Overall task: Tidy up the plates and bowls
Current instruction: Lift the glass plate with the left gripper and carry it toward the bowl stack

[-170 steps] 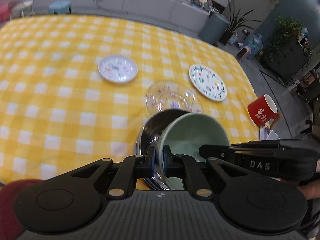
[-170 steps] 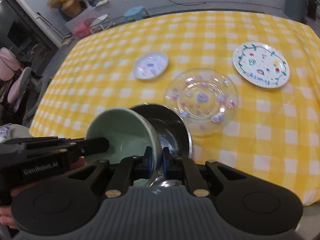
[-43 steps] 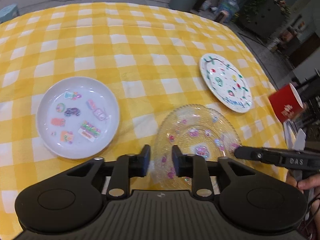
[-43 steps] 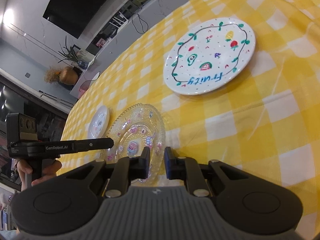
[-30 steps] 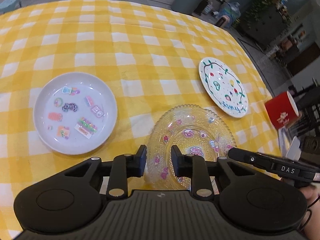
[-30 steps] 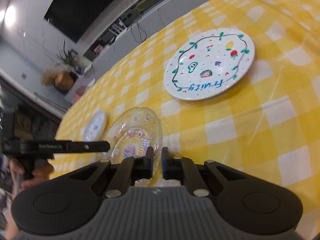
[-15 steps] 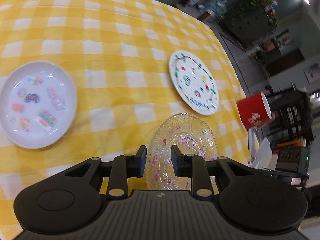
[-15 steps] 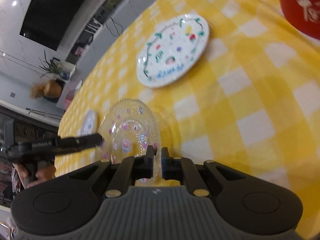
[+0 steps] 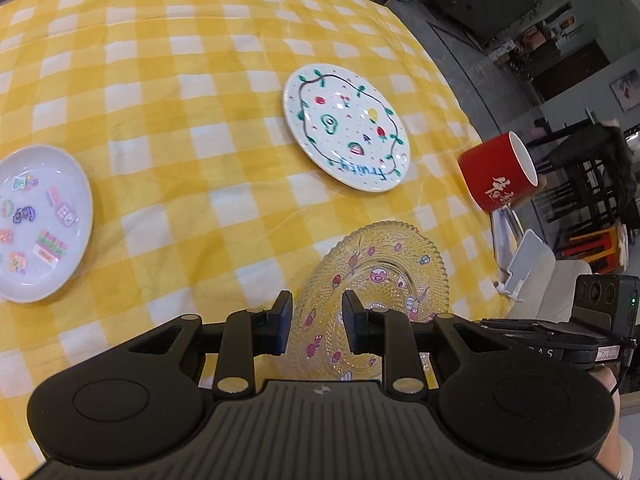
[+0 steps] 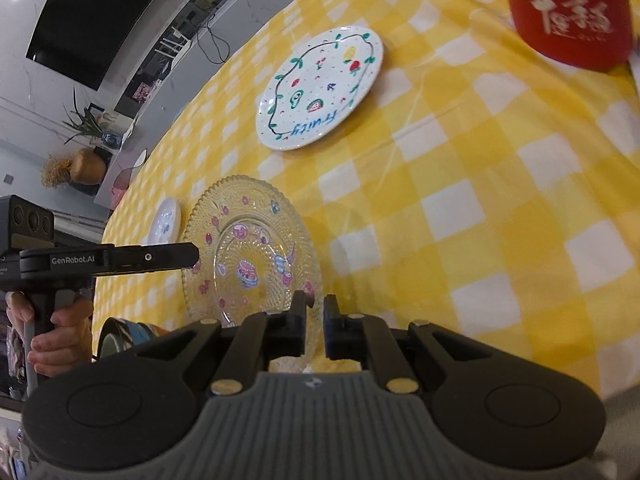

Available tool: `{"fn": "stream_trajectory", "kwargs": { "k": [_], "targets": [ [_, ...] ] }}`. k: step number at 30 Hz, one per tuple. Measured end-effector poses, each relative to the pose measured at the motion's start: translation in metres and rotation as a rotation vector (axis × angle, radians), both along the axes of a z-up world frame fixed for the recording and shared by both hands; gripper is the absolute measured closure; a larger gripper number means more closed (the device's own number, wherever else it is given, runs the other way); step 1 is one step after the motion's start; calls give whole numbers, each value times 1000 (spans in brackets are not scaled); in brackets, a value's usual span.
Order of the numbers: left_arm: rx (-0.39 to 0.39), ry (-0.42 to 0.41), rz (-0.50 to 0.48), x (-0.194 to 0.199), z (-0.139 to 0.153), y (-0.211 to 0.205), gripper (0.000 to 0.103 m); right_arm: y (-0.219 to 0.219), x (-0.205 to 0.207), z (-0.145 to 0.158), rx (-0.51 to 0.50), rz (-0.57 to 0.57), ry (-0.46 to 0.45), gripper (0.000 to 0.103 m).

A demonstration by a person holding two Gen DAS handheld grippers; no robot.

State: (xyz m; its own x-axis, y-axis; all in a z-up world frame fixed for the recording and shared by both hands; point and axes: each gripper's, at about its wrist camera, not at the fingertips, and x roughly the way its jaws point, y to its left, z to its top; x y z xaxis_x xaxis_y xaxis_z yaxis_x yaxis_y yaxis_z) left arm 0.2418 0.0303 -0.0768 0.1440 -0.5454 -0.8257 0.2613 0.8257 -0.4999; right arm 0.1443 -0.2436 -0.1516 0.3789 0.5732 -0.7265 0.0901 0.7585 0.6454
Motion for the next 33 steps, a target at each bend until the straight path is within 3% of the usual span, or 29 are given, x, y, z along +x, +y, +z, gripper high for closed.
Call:
{"fn": "stream_trajectory", "kwargs": {
  "k": [9,16,33],
  "targets": [
    [94,-65,-59,-14,6,-43,71,-19,-22,-3,8,-60,49,96],
    [161,-65,-87,-20,-4,-59,71,-24,-31,-4,-11,-71,68,96],
    [265,-71,-124,-26,-14,-72,71,-13,-33,3,-103,-31,20,93]
  ]
}}
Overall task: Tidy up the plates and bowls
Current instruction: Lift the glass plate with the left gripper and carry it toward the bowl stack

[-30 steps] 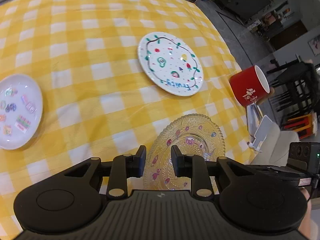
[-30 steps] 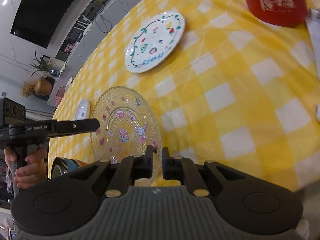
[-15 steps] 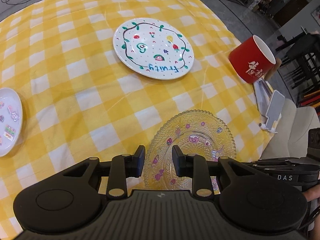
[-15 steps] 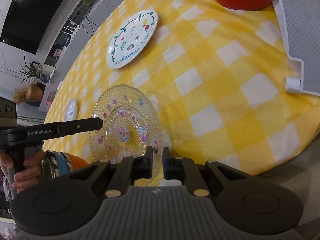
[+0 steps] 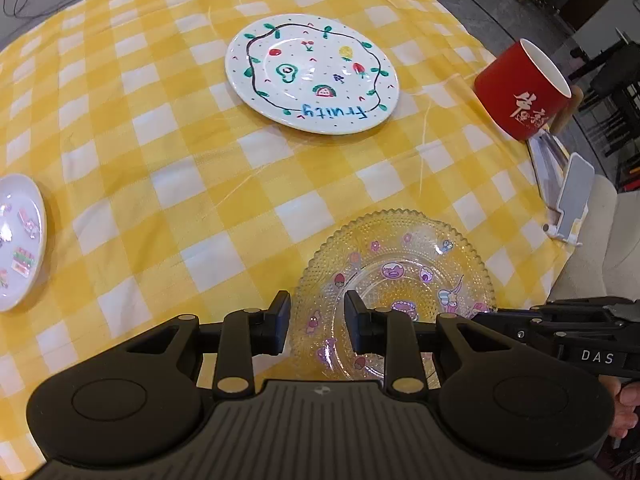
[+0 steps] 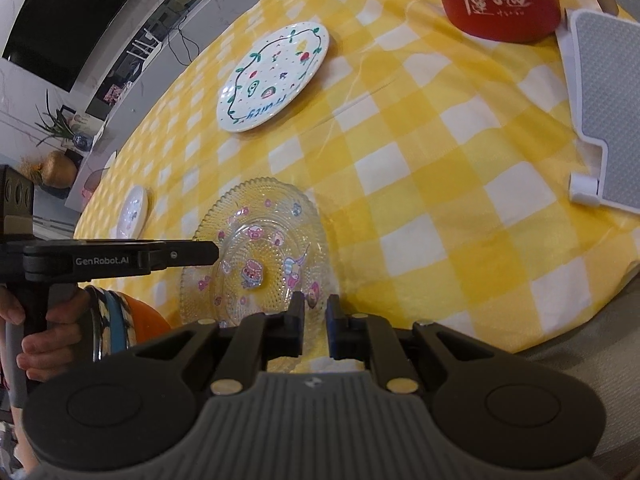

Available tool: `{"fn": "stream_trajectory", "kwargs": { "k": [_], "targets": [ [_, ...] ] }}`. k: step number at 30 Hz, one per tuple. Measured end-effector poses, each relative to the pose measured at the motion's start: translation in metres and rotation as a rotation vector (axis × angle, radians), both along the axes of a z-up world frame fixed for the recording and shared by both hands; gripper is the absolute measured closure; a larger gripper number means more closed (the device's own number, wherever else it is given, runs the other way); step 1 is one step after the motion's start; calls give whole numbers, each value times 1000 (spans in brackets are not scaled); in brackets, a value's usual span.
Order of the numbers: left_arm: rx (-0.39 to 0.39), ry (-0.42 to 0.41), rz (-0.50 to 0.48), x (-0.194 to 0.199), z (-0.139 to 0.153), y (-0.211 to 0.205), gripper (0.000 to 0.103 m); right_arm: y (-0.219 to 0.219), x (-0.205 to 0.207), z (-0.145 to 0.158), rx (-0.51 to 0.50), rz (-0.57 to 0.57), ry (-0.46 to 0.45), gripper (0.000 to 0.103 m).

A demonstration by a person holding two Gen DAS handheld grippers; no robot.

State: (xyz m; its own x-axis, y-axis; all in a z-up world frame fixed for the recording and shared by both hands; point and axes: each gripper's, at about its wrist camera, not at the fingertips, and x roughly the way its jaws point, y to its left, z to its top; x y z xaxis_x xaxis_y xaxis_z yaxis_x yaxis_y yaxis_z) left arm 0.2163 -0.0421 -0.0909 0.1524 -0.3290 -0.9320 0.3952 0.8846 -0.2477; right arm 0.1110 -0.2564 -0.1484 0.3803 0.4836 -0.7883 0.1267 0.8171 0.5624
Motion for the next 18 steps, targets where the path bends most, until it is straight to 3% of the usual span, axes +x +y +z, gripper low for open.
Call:
{"fn": "stream_trajectory", "kwargs": {
  "k": [18],
  "targets": [
    [58,-41,-54,-11,5,-14,62,6,-5,5,-79,13,-31,92]
  ]
}}
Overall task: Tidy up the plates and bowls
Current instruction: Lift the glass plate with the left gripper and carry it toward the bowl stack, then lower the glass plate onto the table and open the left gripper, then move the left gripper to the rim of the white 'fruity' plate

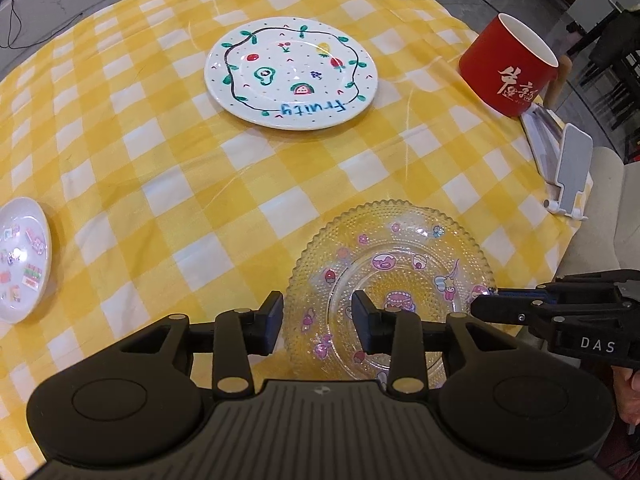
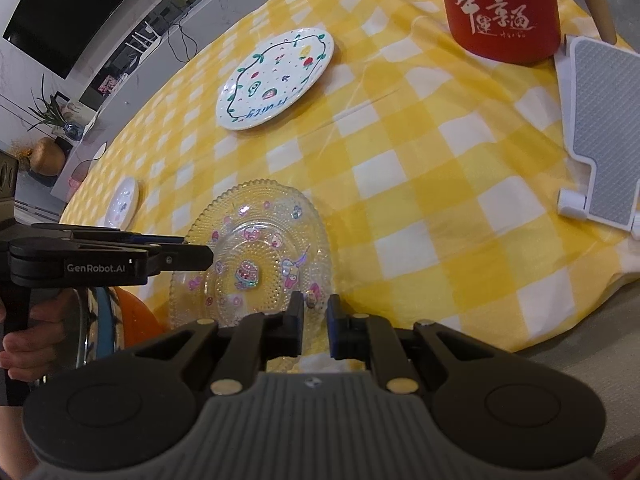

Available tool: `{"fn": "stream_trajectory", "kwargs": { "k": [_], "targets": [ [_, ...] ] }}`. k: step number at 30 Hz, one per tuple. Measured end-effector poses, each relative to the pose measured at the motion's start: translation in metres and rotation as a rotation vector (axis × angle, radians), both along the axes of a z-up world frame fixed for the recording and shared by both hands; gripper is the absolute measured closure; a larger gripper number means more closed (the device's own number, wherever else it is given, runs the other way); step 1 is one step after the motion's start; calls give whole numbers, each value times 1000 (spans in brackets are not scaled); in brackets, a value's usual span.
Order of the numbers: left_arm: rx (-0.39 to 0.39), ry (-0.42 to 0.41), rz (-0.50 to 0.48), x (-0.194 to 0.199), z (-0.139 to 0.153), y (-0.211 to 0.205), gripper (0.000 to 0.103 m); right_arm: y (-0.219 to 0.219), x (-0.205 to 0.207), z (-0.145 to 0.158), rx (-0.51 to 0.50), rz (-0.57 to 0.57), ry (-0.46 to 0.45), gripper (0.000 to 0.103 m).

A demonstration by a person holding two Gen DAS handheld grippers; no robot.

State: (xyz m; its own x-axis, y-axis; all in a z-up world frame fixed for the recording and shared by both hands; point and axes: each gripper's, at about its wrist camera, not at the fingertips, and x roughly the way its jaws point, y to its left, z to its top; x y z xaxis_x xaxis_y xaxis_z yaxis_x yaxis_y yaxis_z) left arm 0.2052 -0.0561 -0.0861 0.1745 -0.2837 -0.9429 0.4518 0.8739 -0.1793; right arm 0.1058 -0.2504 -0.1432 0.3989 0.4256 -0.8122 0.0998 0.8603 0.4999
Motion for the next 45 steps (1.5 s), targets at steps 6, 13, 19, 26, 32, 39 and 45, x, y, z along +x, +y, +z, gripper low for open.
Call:
{"fn": "stream_trajectory", "kwargs": {
  "k": [6,13,19,26,32,39,45],
  "targets": [
    [-19,12,-3,-4,1,-6,62,-9,-2,3,-25,-68,-21,92],
    [-7,12,-17,-8,2,-10,62,-7,-2,6,-76,-72,-32,89],
    [-2,-57,-37,-15,5,-12,61,-3,0,7,-97,-67,-49,84],
    [-58,-140,-32,-23,15,-13,33,-1,-4,19,-130,-84,-125,33],
    [-150,-196,23,-26,34,-5,21,-3,-6,26,-150,-113,-172,19],
    [-241,-259,111,-28,67,16,19,-3,-1,50,-202,-113,-277,12],
    [-244,-345,237,-18,89,32,18,-15,18,76,-123,-134,-322,12]
  ]
}}
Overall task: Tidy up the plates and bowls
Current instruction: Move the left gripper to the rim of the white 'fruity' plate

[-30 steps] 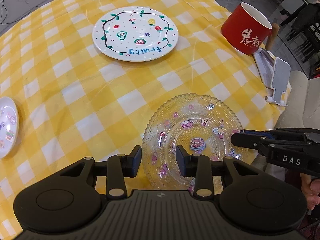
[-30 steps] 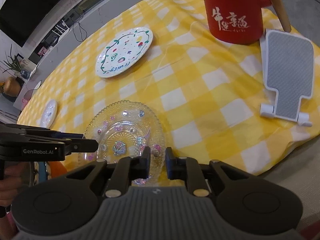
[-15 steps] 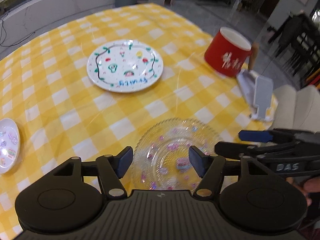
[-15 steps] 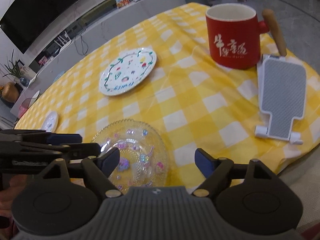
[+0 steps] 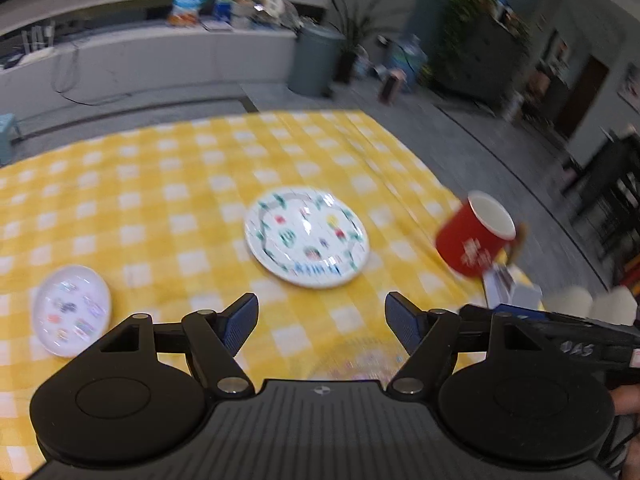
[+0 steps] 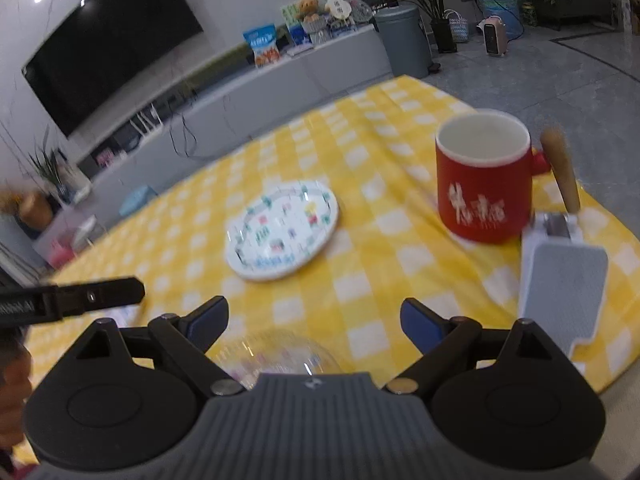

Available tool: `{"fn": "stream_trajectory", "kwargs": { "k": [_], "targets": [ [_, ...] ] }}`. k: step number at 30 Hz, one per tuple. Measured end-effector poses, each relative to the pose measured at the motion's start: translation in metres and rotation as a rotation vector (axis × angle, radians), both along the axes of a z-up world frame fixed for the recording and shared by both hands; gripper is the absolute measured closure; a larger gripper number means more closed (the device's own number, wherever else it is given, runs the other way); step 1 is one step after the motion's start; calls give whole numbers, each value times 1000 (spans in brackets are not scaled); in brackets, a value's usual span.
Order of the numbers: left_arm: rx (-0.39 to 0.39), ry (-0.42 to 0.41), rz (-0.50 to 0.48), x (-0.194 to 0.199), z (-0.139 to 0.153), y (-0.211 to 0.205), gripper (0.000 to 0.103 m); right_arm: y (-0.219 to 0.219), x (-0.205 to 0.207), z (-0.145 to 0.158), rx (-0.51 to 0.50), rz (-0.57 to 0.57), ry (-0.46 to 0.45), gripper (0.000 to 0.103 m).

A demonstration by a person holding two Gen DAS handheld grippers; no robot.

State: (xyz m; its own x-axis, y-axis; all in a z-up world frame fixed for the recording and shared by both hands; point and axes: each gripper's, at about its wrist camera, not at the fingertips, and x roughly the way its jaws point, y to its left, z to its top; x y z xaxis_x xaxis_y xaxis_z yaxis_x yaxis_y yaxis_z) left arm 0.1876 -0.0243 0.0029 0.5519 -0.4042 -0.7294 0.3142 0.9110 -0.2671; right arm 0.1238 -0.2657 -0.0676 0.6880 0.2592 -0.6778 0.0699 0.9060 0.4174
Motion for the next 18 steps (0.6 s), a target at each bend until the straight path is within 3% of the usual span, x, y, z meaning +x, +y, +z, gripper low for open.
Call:
{"fn": "stream_trajectory", "kwargs": {
  "k": [7,15,18],
  "targets": [
    [1,41,21,31,-1,17,21,-12,46,6,43,-3,17,16],
    [-67,132,21,80,-23,37,23,-5,106,-29,73,53,107,25],
    [-110,129,48,94,-35,43,28,-3,123,-41,80,80,121,31]
  ]
}}
